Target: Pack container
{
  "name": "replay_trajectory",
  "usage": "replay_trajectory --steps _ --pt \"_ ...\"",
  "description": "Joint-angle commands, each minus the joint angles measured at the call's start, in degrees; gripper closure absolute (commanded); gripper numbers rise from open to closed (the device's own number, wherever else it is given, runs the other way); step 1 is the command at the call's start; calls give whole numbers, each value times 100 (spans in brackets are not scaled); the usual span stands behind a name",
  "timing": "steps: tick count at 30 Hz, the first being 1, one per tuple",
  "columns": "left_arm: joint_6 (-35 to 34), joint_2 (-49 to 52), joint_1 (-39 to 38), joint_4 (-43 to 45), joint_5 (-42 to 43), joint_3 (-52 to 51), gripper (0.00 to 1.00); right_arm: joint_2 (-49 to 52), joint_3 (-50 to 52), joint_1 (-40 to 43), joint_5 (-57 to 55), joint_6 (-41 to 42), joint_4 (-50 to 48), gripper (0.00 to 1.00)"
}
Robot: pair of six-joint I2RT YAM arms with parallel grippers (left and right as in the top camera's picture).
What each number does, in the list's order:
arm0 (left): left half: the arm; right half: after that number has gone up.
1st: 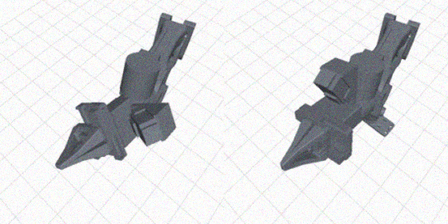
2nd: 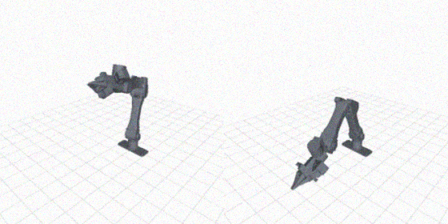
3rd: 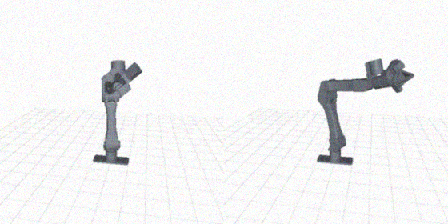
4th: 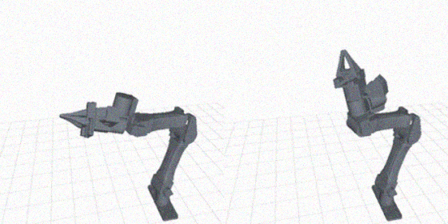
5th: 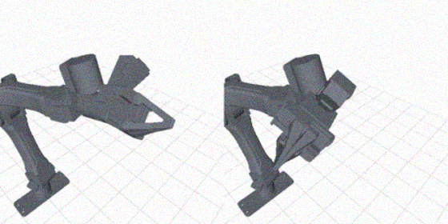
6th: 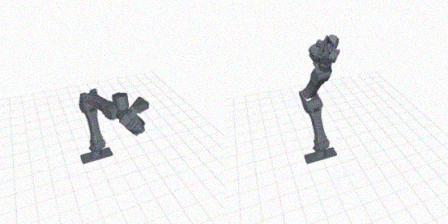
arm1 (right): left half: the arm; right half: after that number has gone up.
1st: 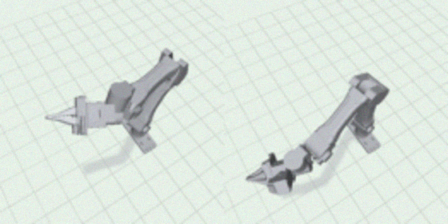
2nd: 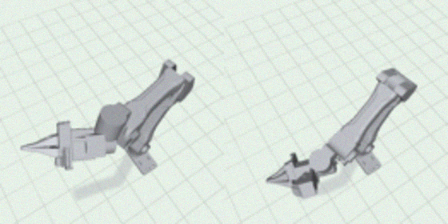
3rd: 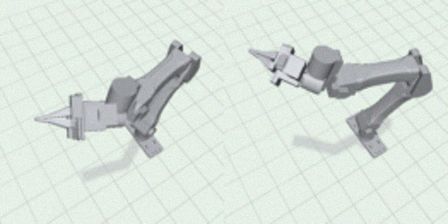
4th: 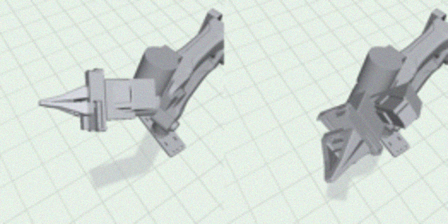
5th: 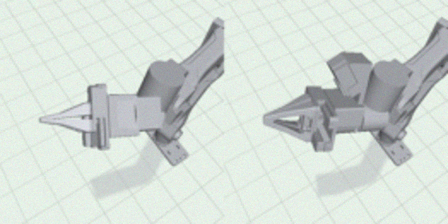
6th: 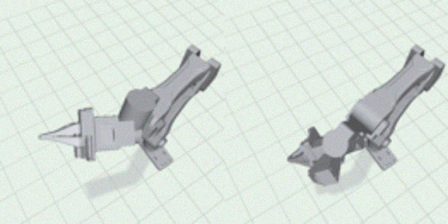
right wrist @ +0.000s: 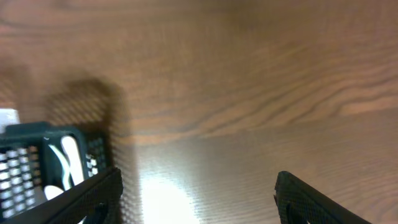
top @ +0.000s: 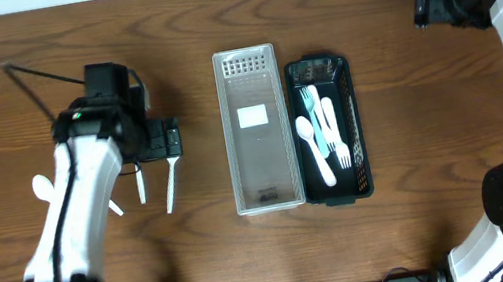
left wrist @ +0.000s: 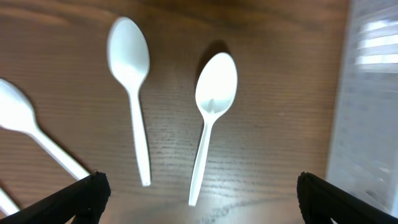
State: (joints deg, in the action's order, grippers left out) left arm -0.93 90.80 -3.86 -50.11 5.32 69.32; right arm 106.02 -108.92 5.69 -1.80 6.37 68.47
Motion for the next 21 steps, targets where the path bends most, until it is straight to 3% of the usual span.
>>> replay_trajectory --steps 1,8,21 --pt "136 450 2 116 -107 83 0 61 444 39 70 -87 -149 17" --pt "289 1071 2 452 -111 83 2 61 1132 35 70 -87 -461 16" --pt "459 1954 2 603 -160 66 2 61 1204 35 66 -87 -485 16"
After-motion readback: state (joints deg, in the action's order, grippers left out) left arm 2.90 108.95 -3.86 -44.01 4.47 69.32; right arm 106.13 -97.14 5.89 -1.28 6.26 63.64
